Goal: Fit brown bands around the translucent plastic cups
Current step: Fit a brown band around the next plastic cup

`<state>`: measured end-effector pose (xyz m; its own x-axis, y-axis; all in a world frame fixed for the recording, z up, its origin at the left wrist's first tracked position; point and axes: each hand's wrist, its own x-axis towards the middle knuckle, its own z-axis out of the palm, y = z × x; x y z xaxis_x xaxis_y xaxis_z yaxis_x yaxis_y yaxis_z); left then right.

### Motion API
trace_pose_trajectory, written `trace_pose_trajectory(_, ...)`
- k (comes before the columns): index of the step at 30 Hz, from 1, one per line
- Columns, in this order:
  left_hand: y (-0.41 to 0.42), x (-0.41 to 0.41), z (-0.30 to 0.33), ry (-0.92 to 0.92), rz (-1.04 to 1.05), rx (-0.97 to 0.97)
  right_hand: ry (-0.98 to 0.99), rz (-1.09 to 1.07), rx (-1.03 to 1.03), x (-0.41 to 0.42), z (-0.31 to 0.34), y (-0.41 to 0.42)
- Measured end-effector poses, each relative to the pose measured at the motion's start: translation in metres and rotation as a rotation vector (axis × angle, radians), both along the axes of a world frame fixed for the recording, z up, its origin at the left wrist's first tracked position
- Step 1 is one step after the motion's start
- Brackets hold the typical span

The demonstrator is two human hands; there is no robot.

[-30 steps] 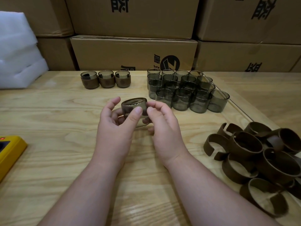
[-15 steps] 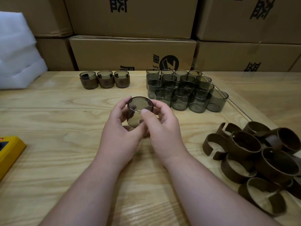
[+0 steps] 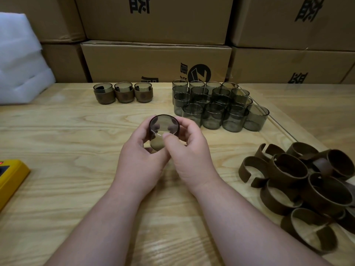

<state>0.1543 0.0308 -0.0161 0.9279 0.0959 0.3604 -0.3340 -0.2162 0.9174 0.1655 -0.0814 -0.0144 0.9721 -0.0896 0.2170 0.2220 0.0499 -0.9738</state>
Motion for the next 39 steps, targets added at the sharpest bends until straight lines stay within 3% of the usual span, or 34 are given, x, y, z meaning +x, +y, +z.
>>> trace_pose_trajectory(12,-0.0007,-0.0003,-0.0042,0.056,0.001,0.16,0.043,-0.123,-0.068,-0.0004,-0.0006,0.0021)
trace_pose_trajectory(20,-0.0027,-0.0028,-0.0025,0.023,-0.056,0.186,0.049,-0.242,0.009,0.001,0.0041,-0.0034)
trace_pose_trajectory(31,-0.0025,-0.0006,-0.003,0.029,-0.008,0.114,0.129,-0.237,0.159,0.0038,0.0055,-0.0014)
trace_pose_trajectory(39,-0.0001,0.0033,-0.0047,0.036,0.015,0.013,0.081,-0.174,0.198,0.0014,0.0052,-0.0021)
